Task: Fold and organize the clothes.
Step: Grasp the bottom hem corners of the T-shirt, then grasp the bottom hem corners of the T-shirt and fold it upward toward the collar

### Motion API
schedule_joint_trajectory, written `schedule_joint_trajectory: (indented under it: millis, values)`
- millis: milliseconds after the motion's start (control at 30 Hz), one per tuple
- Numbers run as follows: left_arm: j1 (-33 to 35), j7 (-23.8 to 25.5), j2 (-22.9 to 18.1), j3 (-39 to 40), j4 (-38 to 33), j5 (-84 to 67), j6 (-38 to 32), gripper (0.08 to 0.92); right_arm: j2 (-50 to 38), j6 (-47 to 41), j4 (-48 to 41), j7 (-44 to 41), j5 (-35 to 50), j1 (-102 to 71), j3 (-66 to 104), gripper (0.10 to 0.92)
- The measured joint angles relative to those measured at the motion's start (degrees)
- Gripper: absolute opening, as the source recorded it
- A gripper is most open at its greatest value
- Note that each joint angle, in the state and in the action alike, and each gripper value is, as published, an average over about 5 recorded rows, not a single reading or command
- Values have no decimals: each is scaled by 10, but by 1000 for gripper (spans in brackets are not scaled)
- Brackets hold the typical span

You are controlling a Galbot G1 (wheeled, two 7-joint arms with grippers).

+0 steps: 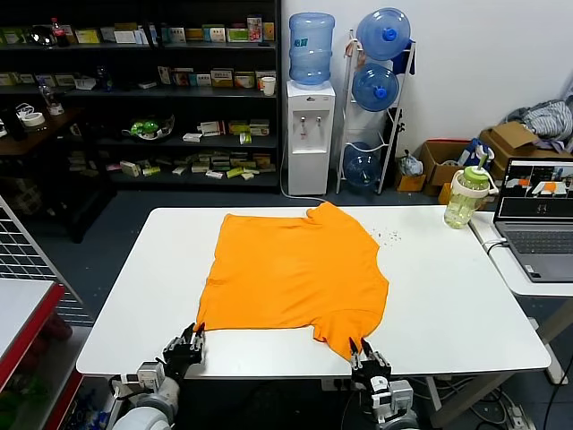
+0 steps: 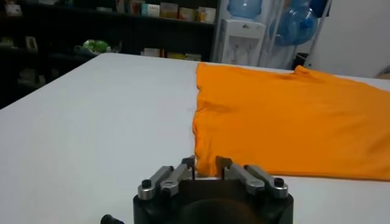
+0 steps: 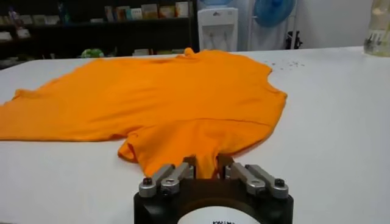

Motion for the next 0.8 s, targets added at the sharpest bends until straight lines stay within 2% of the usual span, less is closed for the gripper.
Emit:
schedule_joint_trajectory:
  millis: [133,233,500,800]
  values:
    - [0,-2,0,0,-3,-2,0,133,-5,4,10,0,6,-6,1,124]
    - [3,-3,3,-2,-9,-4,0,94,-11,6,22,2,14,-15,3,124]
    - [35,-15,22,-13,-48,-27,4,92,-46,14,81,10,48,-71,16,124]
    - [109,-37,61,-33,-117,-66,4,92,-93,35,153,18,78,-156,32,124]
